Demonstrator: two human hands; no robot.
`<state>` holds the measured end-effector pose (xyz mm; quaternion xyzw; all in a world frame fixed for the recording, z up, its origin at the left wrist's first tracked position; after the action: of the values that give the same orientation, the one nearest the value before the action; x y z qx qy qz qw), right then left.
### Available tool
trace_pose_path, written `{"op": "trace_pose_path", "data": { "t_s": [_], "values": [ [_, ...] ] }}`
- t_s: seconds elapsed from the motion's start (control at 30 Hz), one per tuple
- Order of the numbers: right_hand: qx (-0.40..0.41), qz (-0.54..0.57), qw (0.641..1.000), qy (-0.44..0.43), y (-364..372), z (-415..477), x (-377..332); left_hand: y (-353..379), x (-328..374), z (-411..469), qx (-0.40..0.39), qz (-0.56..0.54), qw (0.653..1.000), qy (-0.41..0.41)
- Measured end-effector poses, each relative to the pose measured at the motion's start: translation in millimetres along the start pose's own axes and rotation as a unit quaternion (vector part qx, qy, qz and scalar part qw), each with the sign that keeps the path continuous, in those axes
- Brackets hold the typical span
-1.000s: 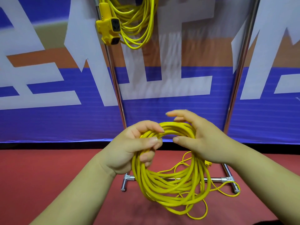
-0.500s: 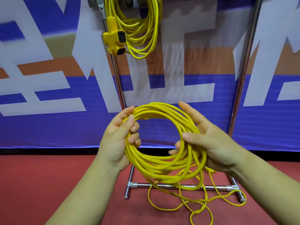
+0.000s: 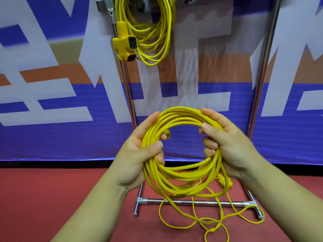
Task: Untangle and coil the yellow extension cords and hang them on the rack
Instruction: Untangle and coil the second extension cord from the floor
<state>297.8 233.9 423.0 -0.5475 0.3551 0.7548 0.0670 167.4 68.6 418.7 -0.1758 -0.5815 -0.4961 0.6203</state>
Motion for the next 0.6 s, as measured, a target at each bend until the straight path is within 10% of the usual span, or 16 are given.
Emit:
{"op": "trace_pose_path", "data": {
  "t_s": [0.33,0.6],
  "values": [
    [-0.006,-0.036,0.999,0.035,-6,6,-1,-9,-1,-2,-0.096,-0.063,0.990,-0.077],
    [-0.038,-0.162,0.985,0.045,-7,9,2,-3,-7,3,0.067,0.131,0.987,-0.068]
  ]
}}
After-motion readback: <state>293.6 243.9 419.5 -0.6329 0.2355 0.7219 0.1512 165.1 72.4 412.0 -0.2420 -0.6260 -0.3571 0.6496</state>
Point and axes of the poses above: each hand's wrist, its own z-axis towards the middle knuckle, its own y-axis out of the palm, x = y × z, the point moved 3 cm from there along z, towards the middle knuckle, and after that the axes turned 8 degrees about x, right-handed, at the moved point
